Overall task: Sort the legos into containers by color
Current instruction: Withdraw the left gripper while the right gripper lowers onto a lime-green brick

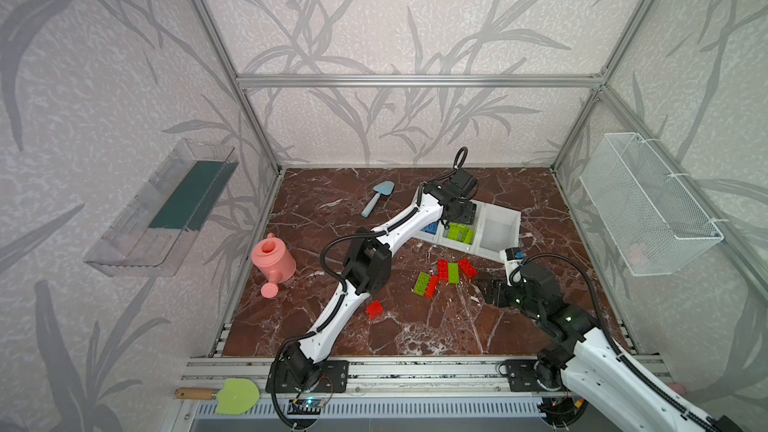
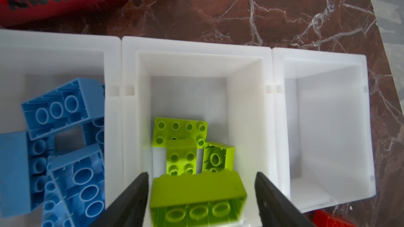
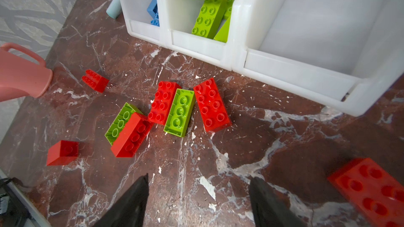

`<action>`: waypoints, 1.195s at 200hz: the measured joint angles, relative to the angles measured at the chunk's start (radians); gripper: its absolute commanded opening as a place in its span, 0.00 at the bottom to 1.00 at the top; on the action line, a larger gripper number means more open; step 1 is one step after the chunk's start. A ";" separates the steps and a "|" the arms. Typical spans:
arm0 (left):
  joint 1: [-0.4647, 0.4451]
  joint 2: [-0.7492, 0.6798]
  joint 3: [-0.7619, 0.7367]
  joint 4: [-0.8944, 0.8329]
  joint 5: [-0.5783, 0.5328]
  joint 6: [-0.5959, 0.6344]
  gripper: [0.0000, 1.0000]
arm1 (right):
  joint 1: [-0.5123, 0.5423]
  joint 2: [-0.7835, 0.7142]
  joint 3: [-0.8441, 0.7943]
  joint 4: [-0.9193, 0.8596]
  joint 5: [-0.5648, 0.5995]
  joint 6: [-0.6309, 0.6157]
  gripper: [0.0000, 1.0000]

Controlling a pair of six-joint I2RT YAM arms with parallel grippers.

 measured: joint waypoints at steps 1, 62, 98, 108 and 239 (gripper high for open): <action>0.000 0.000 0.000 0.000 0.000 0.002 0.82 | 0.002 0.001 0.000 -0.001 0.001 0.000 0.72; -0.018 -0.271 -0.407 0.137 -0.045 0.003 0.84 | 0.240 0.191 0.110 -0.055 0.209 0.057 0.72; -0.026 -0.580 -0.725 0.277 -0.086 -0.025 0.84 | 0.312 0.356 0.187 -0.054 0.288 0.117 0.70; -0.028 -0.660 -0.803 0.311 -0.094 -0.034 0.84 | 0.323 0.402 0.206 -0.055 0.306 0.131 0.70; -0.031 -1.341 -1.576 0.431 -0.218 -0.175 0.83 | 0.377 0.775 0.338 -0.009 0.396 0.220 0.73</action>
